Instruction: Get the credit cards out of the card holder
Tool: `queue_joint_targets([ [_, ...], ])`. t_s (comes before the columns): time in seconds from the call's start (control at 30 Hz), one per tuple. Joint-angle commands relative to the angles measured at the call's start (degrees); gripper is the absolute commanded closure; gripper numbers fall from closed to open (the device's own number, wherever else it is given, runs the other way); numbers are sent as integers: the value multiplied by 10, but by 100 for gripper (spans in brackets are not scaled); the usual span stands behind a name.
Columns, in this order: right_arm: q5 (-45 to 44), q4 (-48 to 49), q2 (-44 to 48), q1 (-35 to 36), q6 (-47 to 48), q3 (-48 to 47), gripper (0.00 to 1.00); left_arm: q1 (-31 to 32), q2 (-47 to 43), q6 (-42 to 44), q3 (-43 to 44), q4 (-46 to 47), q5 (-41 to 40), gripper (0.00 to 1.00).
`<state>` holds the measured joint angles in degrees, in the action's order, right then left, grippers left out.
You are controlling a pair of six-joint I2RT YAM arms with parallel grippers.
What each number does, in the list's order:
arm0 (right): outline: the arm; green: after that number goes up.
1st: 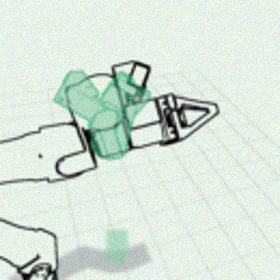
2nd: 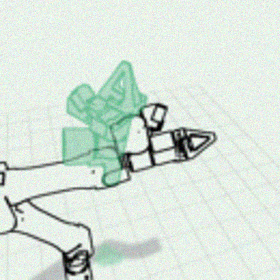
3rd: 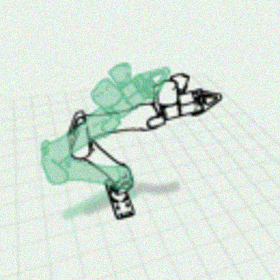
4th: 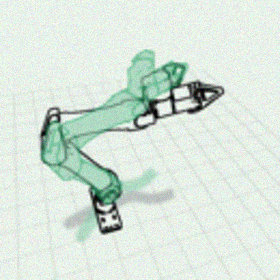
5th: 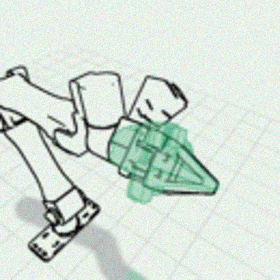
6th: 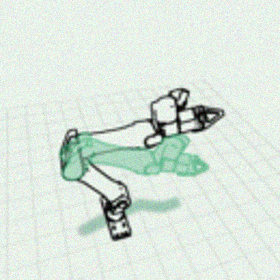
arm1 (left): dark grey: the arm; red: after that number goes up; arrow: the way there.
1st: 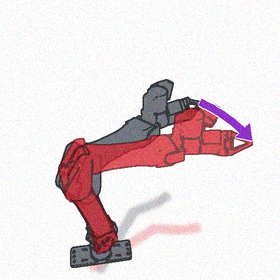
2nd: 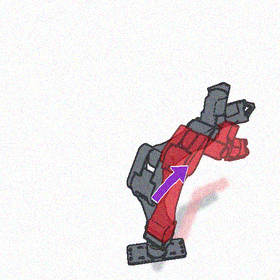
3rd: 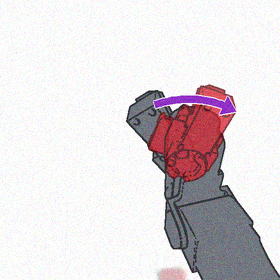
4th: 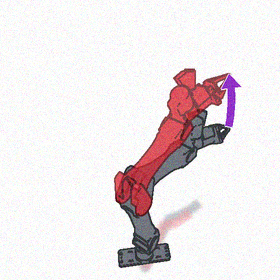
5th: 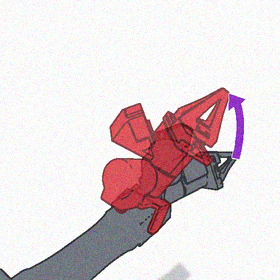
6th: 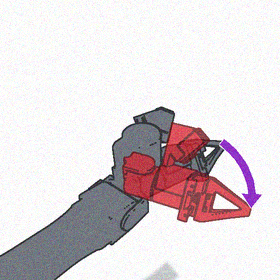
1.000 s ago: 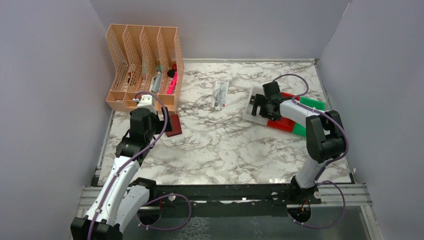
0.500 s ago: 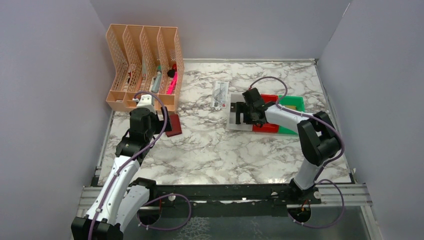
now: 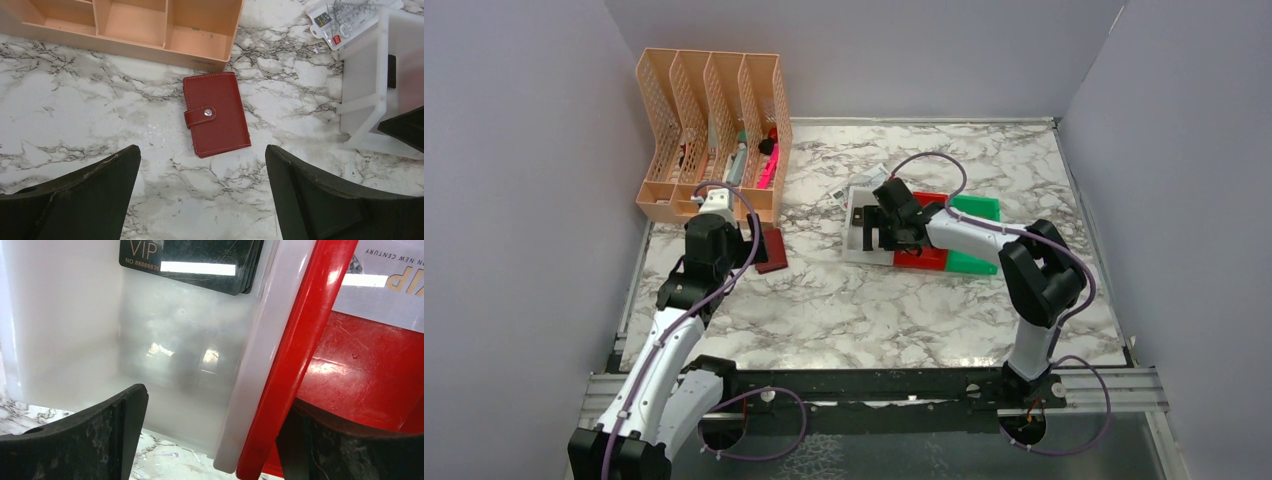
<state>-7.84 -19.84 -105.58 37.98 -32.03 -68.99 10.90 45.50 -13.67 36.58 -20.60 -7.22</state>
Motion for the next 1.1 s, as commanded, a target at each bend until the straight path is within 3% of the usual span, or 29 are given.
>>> queue_joint_targets([
  [0.0,-11,-23,10,6,-12,-17,6,-4,11,-6,-1,8,21,1],
  [0.27,-27,-35,136,5,19,43,4,-4,86,-129,14,13,41,1],
  [0.43,-31,-48,228,5,26,89,4,-4,163,-204,-2,104,9,5],
  [0.8,-61,-95,396,5,20,174,2,-4,356,-195,44,153,-120,12],
  [1.07,-92,-104,423,5,14,211,0,16,377,-202,18,158,-73,29],
])
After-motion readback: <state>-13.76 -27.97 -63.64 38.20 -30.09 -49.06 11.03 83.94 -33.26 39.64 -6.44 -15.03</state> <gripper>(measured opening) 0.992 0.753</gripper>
